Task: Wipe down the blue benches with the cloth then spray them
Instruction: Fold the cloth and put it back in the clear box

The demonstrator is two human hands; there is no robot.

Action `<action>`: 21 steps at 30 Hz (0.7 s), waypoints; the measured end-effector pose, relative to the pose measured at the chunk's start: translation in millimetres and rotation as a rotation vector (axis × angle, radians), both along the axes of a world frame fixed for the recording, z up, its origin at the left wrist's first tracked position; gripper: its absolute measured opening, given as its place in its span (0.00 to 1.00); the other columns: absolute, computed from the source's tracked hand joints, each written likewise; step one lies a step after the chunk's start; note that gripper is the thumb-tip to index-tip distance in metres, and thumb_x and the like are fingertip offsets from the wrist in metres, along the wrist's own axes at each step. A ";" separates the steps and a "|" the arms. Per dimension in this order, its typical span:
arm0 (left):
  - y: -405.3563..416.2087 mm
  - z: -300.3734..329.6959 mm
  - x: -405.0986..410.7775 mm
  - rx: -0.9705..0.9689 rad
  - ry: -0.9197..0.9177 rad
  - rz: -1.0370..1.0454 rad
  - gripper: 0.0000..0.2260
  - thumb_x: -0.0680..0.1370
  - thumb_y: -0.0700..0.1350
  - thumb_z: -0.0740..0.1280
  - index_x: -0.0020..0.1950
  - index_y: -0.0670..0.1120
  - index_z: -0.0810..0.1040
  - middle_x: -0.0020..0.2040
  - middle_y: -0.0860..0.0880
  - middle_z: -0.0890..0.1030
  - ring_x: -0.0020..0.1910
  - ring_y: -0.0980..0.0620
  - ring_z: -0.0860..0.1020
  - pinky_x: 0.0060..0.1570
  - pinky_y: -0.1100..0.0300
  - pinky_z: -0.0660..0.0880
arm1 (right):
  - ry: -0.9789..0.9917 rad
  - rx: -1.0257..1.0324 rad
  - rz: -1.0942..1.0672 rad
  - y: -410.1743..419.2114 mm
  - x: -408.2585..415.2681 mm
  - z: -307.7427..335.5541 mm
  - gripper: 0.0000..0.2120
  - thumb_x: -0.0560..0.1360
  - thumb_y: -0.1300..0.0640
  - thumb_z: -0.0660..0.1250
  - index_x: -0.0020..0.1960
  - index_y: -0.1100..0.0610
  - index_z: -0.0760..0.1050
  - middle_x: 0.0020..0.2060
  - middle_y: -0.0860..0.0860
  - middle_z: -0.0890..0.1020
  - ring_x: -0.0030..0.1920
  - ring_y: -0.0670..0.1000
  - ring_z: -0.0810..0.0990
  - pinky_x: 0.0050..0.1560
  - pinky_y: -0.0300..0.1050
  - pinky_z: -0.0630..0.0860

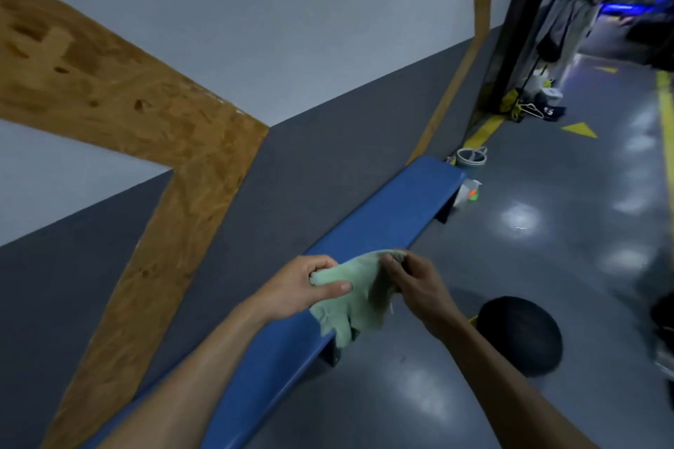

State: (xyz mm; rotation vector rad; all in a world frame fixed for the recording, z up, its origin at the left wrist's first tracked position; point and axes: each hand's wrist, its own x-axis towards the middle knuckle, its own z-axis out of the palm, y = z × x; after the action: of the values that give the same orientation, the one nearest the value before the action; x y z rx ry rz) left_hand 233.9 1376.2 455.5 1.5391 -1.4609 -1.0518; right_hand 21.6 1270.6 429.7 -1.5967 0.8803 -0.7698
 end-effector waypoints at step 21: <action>-463.4 -17.1 -30.9 0.198 0.465 -0.192 0.10 0.74 0.46 0.74 0.46 0.46 0.74 0.38 0.46 0.79 0.35 0.48 0.77 0.31 0.60 0.69 | -0.229 0.505 -0.316 -365.6 -51.2 0.7 0.15 0.77 0.56 0.71 0.60 0.64 0.79 0.53 0.62 0.85 0.53 0.62 0.83 0.56 0.60 0.79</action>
State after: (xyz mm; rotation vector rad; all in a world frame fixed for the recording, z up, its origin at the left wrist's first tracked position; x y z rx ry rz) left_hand 203.1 912.8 438.5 1.1866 -1.2179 -1.5867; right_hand -29.6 905.1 430.3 -0.9192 1.0701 -0.8476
